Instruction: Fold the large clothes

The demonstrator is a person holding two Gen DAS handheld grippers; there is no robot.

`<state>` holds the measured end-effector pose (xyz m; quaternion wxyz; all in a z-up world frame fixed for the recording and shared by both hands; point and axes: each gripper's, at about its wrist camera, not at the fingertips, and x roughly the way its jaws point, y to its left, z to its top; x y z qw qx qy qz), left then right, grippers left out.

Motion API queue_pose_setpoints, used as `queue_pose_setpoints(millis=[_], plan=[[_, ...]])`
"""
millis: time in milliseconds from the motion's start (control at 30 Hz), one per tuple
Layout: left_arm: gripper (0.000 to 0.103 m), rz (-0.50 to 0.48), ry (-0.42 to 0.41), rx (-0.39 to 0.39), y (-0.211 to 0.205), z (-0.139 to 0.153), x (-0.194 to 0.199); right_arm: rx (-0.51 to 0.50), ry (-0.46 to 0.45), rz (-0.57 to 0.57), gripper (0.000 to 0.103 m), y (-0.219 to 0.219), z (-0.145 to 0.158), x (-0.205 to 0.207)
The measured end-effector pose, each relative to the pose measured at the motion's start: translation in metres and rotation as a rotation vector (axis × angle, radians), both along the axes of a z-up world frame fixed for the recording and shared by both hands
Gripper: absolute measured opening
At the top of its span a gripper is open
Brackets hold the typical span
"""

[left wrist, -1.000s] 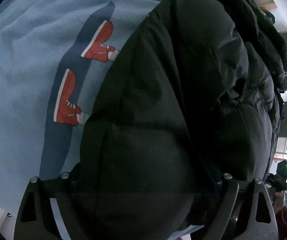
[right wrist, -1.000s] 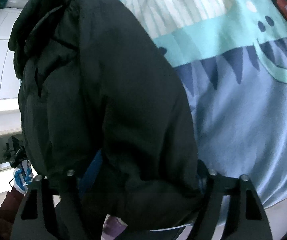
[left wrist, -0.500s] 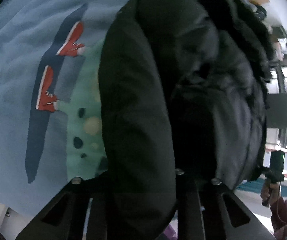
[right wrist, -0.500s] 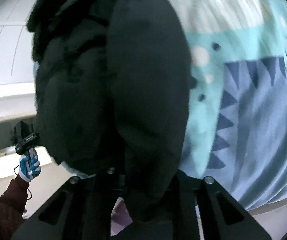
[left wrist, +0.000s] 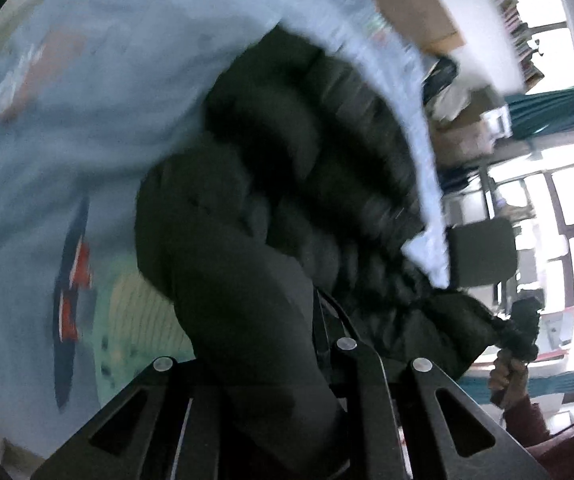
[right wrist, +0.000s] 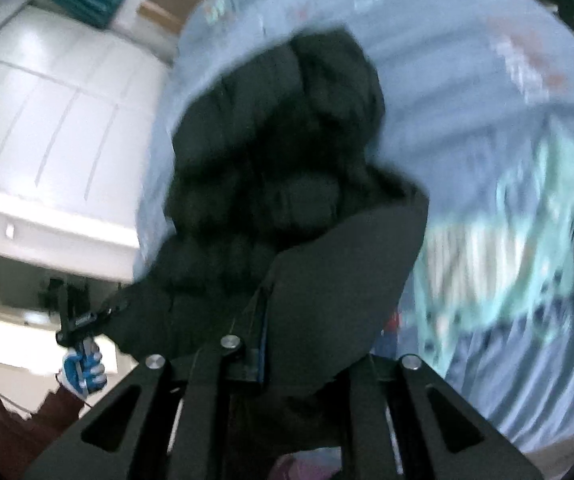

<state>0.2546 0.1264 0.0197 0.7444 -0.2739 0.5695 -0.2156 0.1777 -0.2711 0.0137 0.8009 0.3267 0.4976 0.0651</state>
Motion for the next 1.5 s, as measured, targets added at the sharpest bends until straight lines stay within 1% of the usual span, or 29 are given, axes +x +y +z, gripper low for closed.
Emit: queue_pose_setpoints(millis=[67, 100, 167, 267, 333, 367, 400, 500, 600, 667, 700, 800, 833, 933, 1033, 1100, 1167, 1200, 1233, 1267, 1300, 1333, 1367, 1400, 1467, 1500], plan=[[0.012, 0.013, -0.063, -0.022, 0.004, 0.026, 0.028, -0.006, -0.042, -0.026, 0.011, -0.018, 0.017, 0.011], [0.012, 0.02, -0.09, -0.033, 0.007, 0.037, 0.038, -0.009, -0.072, -0.052, 0.011, -0.025, 0.03, 0.022], [0.012, 0.039, -0.143, -0.066, 0.02, 0.055, 0.061, -0.003, -0.107, -0.098, 0.011, -0.039, 0.046, 0.038], [0.013, 0.06, -0.201, -0.086, 0.025, 0.076, 0.098, 0.008, -0.125, -0.18, 0.011, -0.061, 0.065, 0.07], [0.013, 0.083, -0.217, -0.091, 0.022, 0.081, 0.13, 0.02, -0.123, -0.217, 0.011, -0.072, 0.07, 0.087], [0.013, 0.096, -0.221, -0.095, 0.021, 0.079, 0.143, 0.025, -0.12, -0.241, 0.011, -0.08, 0.073, 0.105], [0.013, 0.108, -0.223, -0.091, 0.021, 0.077, 0.156, 0.025, -0.116, -0.252, 0.011, -0.086, 0.074, 0.112], [0.013, 0.147, -0.219, -0.056, 0.022, 0.067, 0.198, 0.026, -0.073, -0.324, 0.011, -0.104, 0.07, 0.153], [0.013, 0.196, -0.19, -0.02, 0.021, 0.048, 0.244, 0.022, -0.011, -0.417, 0.011, -0.125, 0.055, 0.193], [0.014, 0.22, -0.16, 0.0, 0.019, 0.029, 0.274, 0.045, 0.024, -0.477, 0.011, -0.142, 0.035, 0.224], [0.014, 0.232, -0.138, 0.011, 0.017, 0.017, 0.289, 0.052, 0.035, -0.492, 0.011, -0.146, 0.028, 0.231], [0.017, 0.239, -0.086, 0.051, 0.009, -0.012, 0.326, 0.08, 0.103, -0.552, 0.011, -0.162, -0.007, 0.269], [0.017, 0.24, -0.075, 0.061, 0.006, -0.019, 0.333, 0.079, 0.114, -0.553, 0.011, -0.163, -0.014, 0.275], [0.018, 0.238, -0.02, 0.079, -0.005, -0.049, 0.361, 0.078, 0.174, -0.577, 0.011, -0.171, -0.046, 0.303], [0.018, 0.23, 0.021, 0.091, -0.012, -0.069, 0.377, 0.058, 0.235, -0.579, 0.011, -0.174, -0.069, 0.32], [0.018, 0.23, 0.04, 0.091, -0.015, -0.075, 0.383, 0.062, 0.264, -0.591, 0.011, -0.177, -0.083, 0.329], [0.021, 0.241, 0.054, 0.071, -0.012, -0.077, 0.385, 0.064, 0.272, -0.576, 0.012, -0.178, -0.089, 0.336], [0.023, 0.253, 0.059, 0.048, -0.009, -0.076, 0.384, 0.062, 0.275, -0.572, 0.013, -0.178, -0.09, 0.338], [0.028, 0.266, 0.059, 0.022, -0.005, -0.073, 0.383, 0.072, 0.272, -0.581, 0.015, -0.18, -0.089, 0.338], [0.034, 0.289, 0.058, -0.021, 0.001, -0.069, 0.38, 0.089, 0.264, -0.586, 0.019, -0.18, -0.087, 0.336], [0.038, 0.304, 0.058, -0.053, 0.005, -0.066, 0.379, 0.111, 0.258, -0.588, 0.021, -0.181, -0.086, 0.335], [0.049, 0.322, 0.054, -0.099, 0.01, -0.06, 0.376, 0.137, 0.254, -0.589, 0.025, -0.185, -0.085, 0.333], [0.06, 0.342, 0.047, -0.148, 0.016, -0.054, 0.374, 0.147, 0.251, -0.593, 0.031, -0.187, -0.083, 0.331], [0.062, 0.358, 0.045, -0.171, 0.021, -0.049, 0.373, 0.162, 0.242, -0.595, 0.037, -0.189, -0.08, 0.33], [0.066, 0.392, 0.052, -0.205, 0.029, -0.038, 0.371, 0.216, 0.204, -0.61, 0.059, -0.196, -0.071, 0.325], [0.067, 0.405, 0.055, -0.205, 0.032, -0.032, 0.371, 0.232, 0.18, -0.631, 0.063, -0.199, -0.064, 0.322]])
